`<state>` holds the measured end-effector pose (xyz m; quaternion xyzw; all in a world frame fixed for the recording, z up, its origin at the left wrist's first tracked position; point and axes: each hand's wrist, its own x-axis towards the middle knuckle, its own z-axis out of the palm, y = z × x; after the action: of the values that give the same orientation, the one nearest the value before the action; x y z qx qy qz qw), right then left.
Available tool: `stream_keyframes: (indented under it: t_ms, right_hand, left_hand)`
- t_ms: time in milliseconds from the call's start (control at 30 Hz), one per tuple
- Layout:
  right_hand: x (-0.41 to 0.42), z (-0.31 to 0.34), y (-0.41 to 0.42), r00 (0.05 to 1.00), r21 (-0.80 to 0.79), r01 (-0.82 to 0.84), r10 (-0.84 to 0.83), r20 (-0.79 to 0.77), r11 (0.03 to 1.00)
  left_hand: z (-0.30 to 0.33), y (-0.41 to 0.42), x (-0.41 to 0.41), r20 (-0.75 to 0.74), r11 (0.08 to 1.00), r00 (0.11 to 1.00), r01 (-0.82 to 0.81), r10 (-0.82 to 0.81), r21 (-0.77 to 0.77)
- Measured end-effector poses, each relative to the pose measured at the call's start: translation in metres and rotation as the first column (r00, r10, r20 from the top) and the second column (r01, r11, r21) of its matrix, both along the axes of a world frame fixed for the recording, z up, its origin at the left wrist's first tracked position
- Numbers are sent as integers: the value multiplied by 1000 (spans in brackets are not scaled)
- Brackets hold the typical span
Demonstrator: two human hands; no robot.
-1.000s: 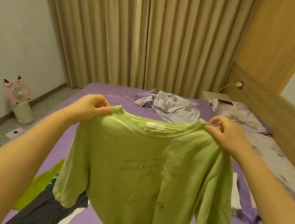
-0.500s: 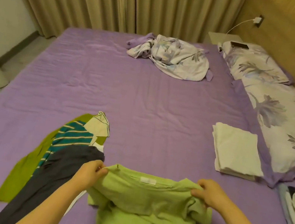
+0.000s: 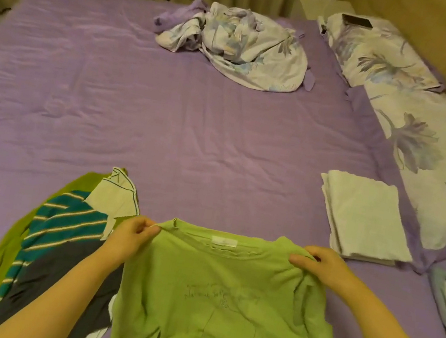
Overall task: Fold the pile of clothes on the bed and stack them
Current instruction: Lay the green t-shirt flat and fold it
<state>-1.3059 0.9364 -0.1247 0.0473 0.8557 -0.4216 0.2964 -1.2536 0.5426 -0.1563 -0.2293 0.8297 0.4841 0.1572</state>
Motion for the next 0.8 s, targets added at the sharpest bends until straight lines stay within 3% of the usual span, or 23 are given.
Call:
stream_keyframes:
  t_ms: [100,300,467,567,667,800]
  right_hand:
    - [-18,-8,1,999,-58,-1,3,40,998]
    - [-52,-48,-11,1000,49,1,-1,-8,999]
    - [-74,-81,-20,999,42,35,-34,-24,999]
    - [-91,-93,-26,993,38,-105,107,-57,994]
    - [-121,-96,-37,966,105,-229,240,-102,968]
    - [-177,-102,-69,929,175,-57,117,-352,983]
  left_hand:
    - [-15,0,-18,-11,1000,1000,0,0,4]
    - [-50,-5,-33,-9,996,997,-81,80,-25]
    - [-72,-4,-23,-113,967,994,-33,4,-252]
    - [-74,-20,-25,-67,896,990,83,-124,-436]
    - [-67,-52,-52,-67,754,972,131,-226,-644]
    - [-65,-66,-124,-44,631,969,124,-244,-766]
